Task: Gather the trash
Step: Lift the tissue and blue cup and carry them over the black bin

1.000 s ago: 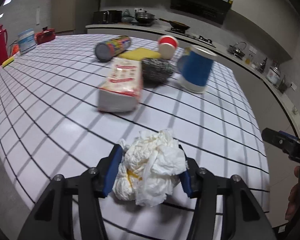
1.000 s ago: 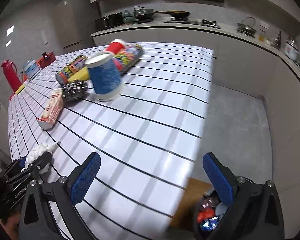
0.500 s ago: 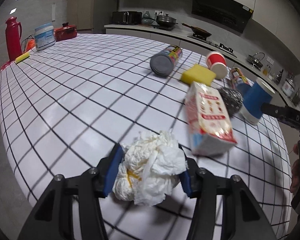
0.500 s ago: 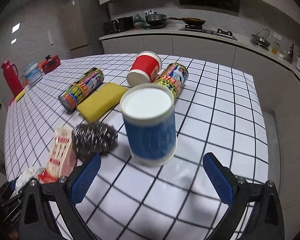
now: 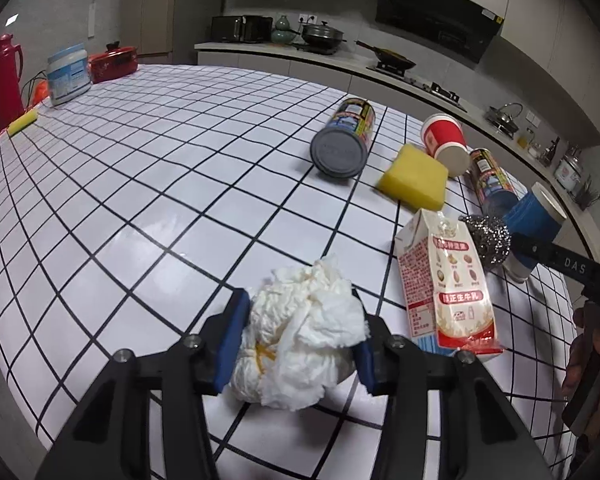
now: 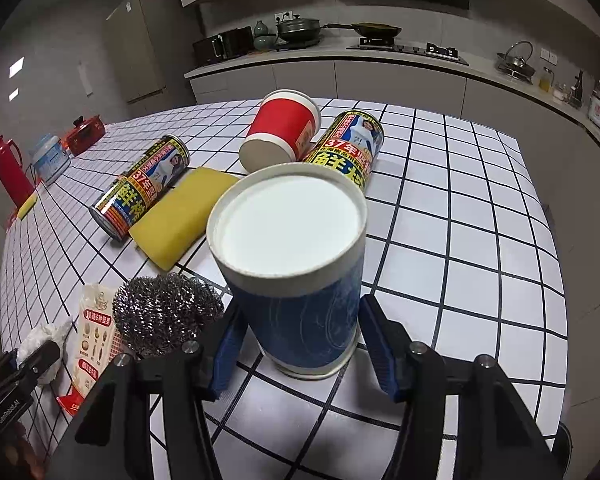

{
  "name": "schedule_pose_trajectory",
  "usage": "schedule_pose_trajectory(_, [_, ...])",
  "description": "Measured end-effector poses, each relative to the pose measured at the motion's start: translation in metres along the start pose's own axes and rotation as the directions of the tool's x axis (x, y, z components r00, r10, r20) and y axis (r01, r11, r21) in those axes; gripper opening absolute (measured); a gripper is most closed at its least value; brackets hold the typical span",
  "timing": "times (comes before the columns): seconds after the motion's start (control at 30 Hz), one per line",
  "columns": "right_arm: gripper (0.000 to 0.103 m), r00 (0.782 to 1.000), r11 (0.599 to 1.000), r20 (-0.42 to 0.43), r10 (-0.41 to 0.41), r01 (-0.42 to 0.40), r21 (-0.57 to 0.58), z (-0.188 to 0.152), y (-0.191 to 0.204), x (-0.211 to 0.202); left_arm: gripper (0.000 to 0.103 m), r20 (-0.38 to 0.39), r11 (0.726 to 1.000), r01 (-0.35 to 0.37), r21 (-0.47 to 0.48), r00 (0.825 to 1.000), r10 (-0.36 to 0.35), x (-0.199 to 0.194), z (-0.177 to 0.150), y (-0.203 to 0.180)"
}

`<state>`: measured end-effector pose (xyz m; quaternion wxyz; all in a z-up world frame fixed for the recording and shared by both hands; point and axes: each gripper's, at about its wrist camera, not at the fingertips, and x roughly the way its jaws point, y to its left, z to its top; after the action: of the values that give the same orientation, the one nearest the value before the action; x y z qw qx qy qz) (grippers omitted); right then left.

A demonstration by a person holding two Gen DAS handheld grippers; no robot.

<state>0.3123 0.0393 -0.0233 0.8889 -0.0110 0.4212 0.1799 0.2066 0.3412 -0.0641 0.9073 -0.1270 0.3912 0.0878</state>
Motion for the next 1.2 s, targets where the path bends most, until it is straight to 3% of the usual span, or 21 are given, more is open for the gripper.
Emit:
schedule_pose_trajectory(0.53, [0.058,0.998,1.0,0.053,0.015,-0.016,0.003,-0.015,-0.017,-0.053,0.047,0.092,0.999,0.023,0.04,0.995,-0.027,-0.036,0.011,-0.039])
schedule_pose_trajectory(1.2, [0.058,0.997,1.0,0.079,-0.009,0.008,0.01,-0.069,-0.076,-0.134,0.047,0.095,0.992,0.065,0.105,0.993,-0.075,-0.072,-0.034,-0.126])
